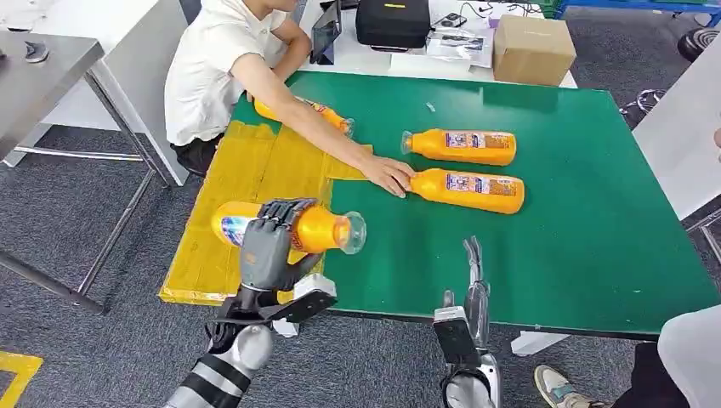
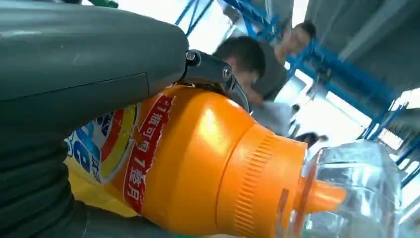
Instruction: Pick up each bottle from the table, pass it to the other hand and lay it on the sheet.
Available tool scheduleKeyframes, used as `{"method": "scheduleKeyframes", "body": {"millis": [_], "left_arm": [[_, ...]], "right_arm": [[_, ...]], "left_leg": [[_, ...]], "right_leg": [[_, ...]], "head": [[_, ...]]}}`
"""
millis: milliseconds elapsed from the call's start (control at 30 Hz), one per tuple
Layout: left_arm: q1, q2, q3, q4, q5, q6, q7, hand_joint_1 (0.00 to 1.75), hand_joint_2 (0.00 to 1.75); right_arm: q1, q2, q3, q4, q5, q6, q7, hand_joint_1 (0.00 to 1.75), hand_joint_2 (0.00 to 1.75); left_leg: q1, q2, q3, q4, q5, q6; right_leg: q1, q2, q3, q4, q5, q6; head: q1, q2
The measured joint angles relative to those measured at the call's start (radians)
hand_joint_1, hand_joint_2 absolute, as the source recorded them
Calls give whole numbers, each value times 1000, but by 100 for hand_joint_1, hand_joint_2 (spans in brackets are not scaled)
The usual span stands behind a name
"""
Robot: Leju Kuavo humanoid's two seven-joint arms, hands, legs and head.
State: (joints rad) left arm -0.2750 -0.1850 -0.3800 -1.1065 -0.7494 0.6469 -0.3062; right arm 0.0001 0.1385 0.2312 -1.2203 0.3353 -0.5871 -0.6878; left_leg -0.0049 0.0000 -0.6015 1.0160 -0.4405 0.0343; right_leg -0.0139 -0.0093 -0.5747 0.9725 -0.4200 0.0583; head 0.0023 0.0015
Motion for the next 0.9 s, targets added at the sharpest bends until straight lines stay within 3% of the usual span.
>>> {"method": "scheduleKeyframes", "body": {"millis": [200,467,600,667,700,733,900], "left_arm": [[-81,19,-80,167,-161,-147,88,175,175],[-127,38,-135,267,-187,-209,107,175,175],[-156,41,-161,309,-205,-320,124,173,175],[-174,41,-176,336,-208,-383,135,133,175],[-184,39,-182,350,-211,-412,143,65,175],[-196,37,-188,362,-212,-433,150,31,175],[-258,20,-207,421,-199,-516,195,24,175]], "right_arm": [[-22,16,-5,1,5,32,-5,0,0],[-30,25,-10,1,5,43,-9,0,0],[-30,26,-12,2,-2,50,-10,0,0],[-30,26,-13,3,-6,53,-10,0,0],[-30,26,-13,5,-9,54,-10,0,0],[-30,26,-13,6,-12,55,-10,0,0],[-30,26,-17,9,-12,61,-10,0,0]], "left_leg": [[0,1,0,0,0,0],[0,0,-1,0,0,0],[0,0,0,0,0,0],[0,0,0,0,0,0],[0,0,0,0,0,0],[0,0,0,0,0,0],[0,0,1,0,0,0]], "right_leg": [[0,0,0,0,0,0],[0,0,0,0,0,0],[0,0,0,0,0,0],[0,0,0,0,0,0],[0,0,0,0,0,0],[0,0,0,0,0,0],[0,0,1,0,0,0]], "head": [[0,0],[0,0],[0,0],[0,0],[0,0],[0,0],[0,0]]}}
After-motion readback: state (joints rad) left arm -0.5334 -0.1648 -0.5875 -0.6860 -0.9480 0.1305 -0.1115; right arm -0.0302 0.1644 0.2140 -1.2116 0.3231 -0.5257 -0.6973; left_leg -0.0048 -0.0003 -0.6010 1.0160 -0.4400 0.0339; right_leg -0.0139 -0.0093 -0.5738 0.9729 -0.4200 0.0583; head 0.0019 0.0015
